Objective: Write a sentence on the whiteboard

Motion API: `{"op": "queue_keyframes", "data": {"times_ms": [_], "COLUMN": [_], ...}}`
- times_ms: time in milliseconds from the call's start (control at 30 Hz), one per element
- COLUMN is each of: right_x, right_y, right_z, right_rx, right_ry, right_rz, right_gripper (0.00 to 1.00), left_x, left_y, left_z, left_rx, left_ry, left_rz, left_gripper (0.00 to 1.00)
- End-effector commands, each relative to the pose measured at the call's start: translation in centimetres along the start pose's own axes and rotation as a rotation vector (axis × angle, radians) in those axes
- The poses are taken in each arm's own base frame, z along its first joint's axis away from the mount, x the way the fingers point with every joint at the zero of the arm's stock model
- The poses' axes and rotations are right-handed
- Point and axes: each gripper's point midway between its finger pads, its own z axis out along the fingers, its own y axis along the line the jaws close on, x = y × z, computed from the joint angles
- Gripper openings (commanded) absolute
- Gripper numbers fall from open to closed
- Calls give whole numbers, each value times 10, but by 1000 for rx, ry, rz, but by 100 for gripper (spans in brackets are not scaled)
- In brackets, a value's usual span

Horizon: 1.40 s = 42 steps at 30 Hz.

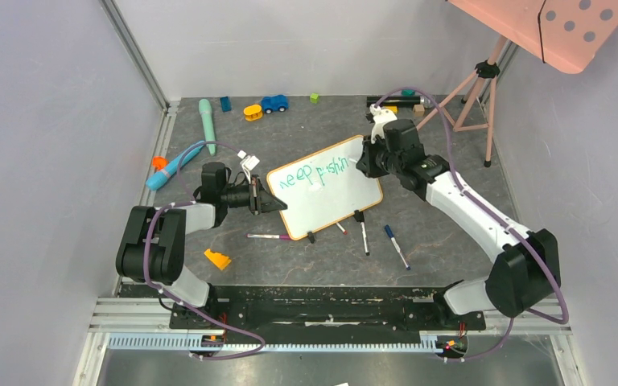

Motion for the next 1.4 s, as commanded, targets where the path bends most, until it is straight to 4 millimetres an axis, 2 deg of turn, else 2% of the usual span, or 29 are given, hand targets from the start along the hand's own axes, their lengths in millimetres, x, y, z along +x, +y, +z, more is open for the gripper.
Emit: {"op": "queue_keyframes", "data": {"times_ms": [0, 400, 1033, 1367], "right_x": [-40, -30, -35, -15], "right_y": [2, -5, -8, -1], "right_z": [-19, -6, 8, 8], "right_rx": [8, 17, 15, -32], "right_ry": [-113, -72, -58, -26], "right_rz": [6, 9, -9, 3], "right_gripper": [0, 0, 0, 0], "left_x": [-4, -3, -3, -4], "left_y": [-9, -9, -9, -9], "left_z": [1, 1, 1, 1], "left_rx": [34, 33, 34, 32], "left_ry": [10, 11, 11, 9], "left_rz": [37, 32, 35, 40], "left_gripper": [2, 2, 2, 2]}}
